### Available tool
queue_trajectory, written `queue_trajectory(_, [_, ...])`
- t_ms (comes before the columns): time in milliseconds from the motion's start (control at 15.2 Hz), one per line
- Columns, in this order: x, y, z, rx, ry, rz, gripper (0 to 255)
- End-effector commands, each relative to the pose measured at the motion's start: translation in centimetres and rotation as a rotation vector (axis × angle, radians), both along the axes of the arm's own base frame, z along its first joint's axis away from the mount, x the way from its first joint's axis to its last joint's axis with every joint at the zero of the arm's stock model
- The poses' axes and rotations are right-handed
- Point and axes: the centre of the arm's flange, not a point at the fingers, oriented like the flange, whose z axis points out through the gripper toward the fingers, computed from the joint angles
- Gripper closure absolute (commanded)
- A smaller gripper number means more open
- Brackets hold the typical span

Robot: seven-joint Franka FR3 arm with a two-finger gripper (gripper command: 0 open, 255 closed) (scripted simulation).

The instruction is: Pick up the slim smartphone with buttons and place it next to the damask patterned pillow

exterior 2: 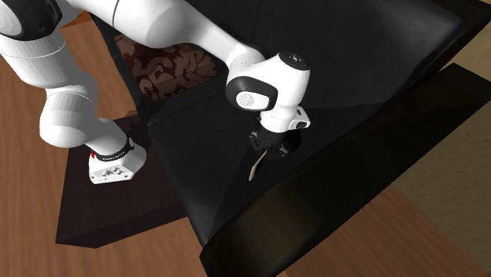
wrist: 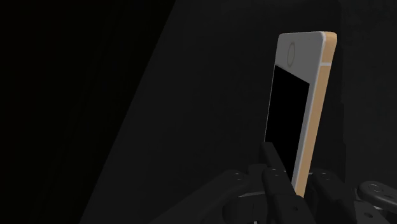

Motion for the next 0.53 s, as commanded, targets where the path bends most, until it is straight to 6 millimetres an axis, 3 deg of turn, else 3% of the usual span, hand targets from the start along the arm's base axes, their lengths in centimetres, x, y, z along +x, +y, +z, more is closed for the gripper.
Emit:
queue_trajectory(0, [0.0,0.0,0.0,0.000,0.000,0.000,255])
queue_trajectory(330, [0.0,0.0,0.0,0.000,0.000,0.000,255])
queue_trajectory(462, [0.0,0.0,1.1,0.000,0.000,0.000,255])
